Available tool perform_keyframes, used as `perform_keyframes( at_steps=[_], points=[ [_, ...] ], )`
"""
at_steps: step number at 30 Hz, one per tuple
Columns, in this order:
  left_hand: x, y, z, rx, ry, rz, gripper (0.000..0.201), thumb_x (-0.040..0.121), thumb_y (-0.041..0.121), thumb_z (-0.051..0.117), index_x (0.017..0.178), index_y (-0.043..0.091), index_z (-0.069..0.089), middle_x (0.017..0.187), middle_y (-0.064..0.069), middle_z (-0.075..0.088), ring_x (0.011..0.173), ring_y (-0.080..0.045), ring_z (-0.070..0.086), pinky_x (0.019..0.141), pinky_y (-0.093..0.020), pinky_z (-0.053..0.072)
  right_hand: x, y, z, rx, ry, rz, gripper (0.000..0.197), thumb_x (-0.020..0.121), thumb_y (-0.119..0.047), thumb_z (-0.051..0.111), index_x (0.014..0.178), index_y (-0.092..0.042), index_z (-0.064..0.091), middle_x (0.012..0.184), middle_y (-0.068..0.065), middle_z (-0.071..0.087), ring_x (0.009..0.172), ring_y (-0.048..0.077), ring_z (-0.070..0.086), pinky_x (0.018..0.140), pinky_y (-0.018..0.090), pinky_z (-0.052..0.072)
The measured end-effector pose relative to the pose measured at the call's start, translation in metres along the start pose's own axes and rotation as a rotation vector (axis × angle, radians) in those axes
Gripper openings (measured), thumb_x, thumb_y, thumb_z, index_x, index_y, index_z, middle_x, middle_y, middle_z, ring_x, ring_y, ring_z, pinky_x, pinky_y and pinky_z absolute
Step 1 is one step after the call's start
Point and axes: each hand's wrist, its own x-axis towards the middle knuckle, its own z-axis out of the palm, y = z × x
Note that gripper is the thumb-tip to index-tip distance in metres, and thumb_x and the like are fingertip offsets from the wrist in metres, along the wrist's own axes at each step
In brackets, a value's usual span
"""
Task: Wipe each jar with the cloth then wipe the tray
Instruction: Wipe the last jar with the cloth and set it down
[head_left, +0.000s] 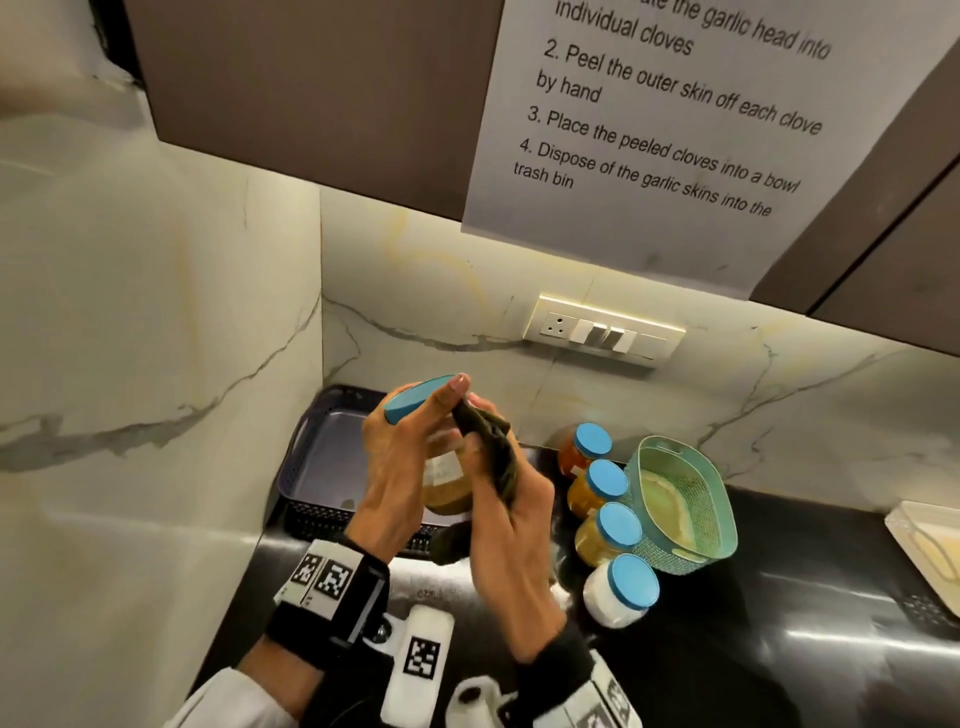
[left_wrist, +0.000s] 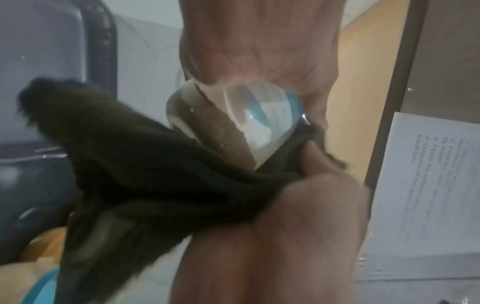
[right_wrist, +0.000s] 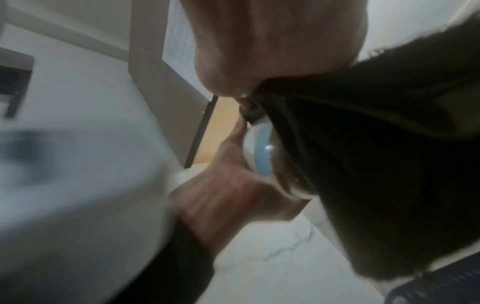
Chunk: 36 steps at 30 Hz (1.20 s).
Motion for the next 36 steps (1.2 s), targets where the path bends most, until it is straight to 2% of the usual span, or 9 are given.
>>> perform_keyframes(
  at_steps=[4, 6, 10, 15, 18, 20, 27, 32, 36],
  points=[
    [-0.008, 0.002, 0.011, 0.038, 0.026, 0.035, 0.076, 0.052, 0.055, 0.092, 0.11, 0.008, 0.075, 0.098, -0.011, 0.081, 0.094, -0.031, 0.078, 0.082, -0.038, 0.064, 0.038, 0.0, -0.006, 0.008, 0.077, 0.211, 0.028, 0.102, -0.041, 0.054, 0.09, -0.034, 0.078, 0.094, 0.01, 0.078, 0.092, 0.034, 0.074, 0.088, 0.057, 0.059],
    [-0.004, 0.008, 0.015, 0.028, 0.031, 0.047, 0.075, 0.054, 0.053, 0.088, 0.111, 0.006, 0.074, 0.098, -0.013, 0.08, 0.095, -0.033, 0.078, 0.081, -0.039, 0.064, 0.029, 0.002, -0.005, 0.0, 0.077, 0.122, 0.026, 0.103, -0.039, 0.053, 0.1, -0.03, 0.077, 0.093, 0.007, 0.077, 0.091, 0.035, 0.073, 0.087, 0.059, 0.058],
    [0.002, 0.003, 0.006, 0.031, 0.059, 0.023, 0.063, 0.059, 0.051, 0.095, 0.1, 0.007, 0.074, 0.089, -0.009, 0.08, 0.082, -0.028, 0.077, 0.078, -0.042, 0.061, 0.004, 0.011, 0.001, 0.0, 0.017, 0.007, 0.047, 0.101, -0.043, 0.055, 0.135, -0.011, 0.063, 0.122, 0.007, 0.072, 0.116, 0.029, 0.068, 0.098, 0.048, 0.057],
    [-0.005, -0.001, 0.014, 0.086, 0.069, 0.058, 0.075, 0.056, 0.056, 0.095, 0.112, 0.011, 0.074, 0.096, -0.007, 0.081, 0.094, -0.034, 0.078, 0.084, -0.046, 0.065, 0.038, 0.003, -0.013, 0.043, 0.042, 0.229, 0.029, 0.102, -0.037, 0.054, 0.087, -0.038, 0.078, 0.089, 0.005, 0.078, 0.087, 0.025, 0.075, 0.087, 0.052, 0.061],
    [0.001, 0.004, 0.016, 0.063, 0.069, 0.05, 0.074, 0.059, 0.054, 0.095, 0.112, 0.008, 0.074, 0.098, -0.01, 0.08, 0.095, -0.033, 0.078, 0.087, -0.047, 0.064, 0.015, 0.005, -0.004, 0.027, 0.066, 0.061, 0.026, 0.1, -0.045, 0.055, 0.105, -0.028, 0.075, 0.093, 0.008, 0.075, 0.091, 0.027, 0.073, 0.079, 0.043, 0.063],
    [0.006, 0.003, 0.013, 0.067, 0.098, 0.056, 0.078, 0.055, 0.058, 0.093, 0.109, 0.006, 0.074, 0.094, -0.009, 0.08, 0.091, -0.031, 0.077, 0.084, -0.046, 0.064, 0.002, 0.013, 0.001, 0.047, 0.028, 0.028, 0.045, 0.1, -0.05, 0.057, 0.129, -0.018, 0.066, 0.117, 0.012, 0.072, 0.112, 0.038, 0.068, 0.094, 0.053, 0.058],
    [-0.005, 0.007, 0.025, 0.108, 0.069, 0.075, 0.083, 0.049, 0.062, 0.092, 0.114, 0.013, 0.074, 0.098, -0.007, 0.081, 0.093, -0.028, 0.079, 0.087, -0.048, 0.065, 0.037, -0.006, -0.013, 0.072, 0.048, 0.158, 0.023, 0.097, -0.047, 0.055, 0.092, -0.043, 0.077, 0.092, 0.004, 0.078, 0.093, 0.026, 0.075, 0.086, 0.042, 0.062],
    [0.005, 0.018, 0.023, 0.093, 0.085, 0.064, 0.083, 0.05, 0.062, 0.09, 0.11, 0.007, 0.074, 0.098, -0.011, 0.081, 0.093, -0.032, 0.079, 0.088, -0.048, 0.064, 0.013, 0.008, -0.009, 0.003, -0.017, -0.047, 0.057, 0.095, -0.06, 0.055, 0.131, -0.016, 0.066, 0.112, 0.012, 0.074, 0.106, 0.029, 0.071, 0.09, 0.04, 0.06],
    [-0.002, 0.02, 0.033, 0.149, 0.056, 0.092, 0.08, 0.051, 0.063, 0.095, 0.111, 0.014, 0.074, 0.094, -0.003, 0.081, 0.09, -0.025, 0.079, 0.086, -0.045, 0.065, 0.046, -0.005, -0.019, 0.13, 0.059, 0.167, 0.023, 0.1, -0.042, 0.056, 0.1, -0.027, 0.074, 0.091, 0.002, 0.078, 0.088, 0.025, 0.075, 0.074, 0.032, 0.061]
  ],
)
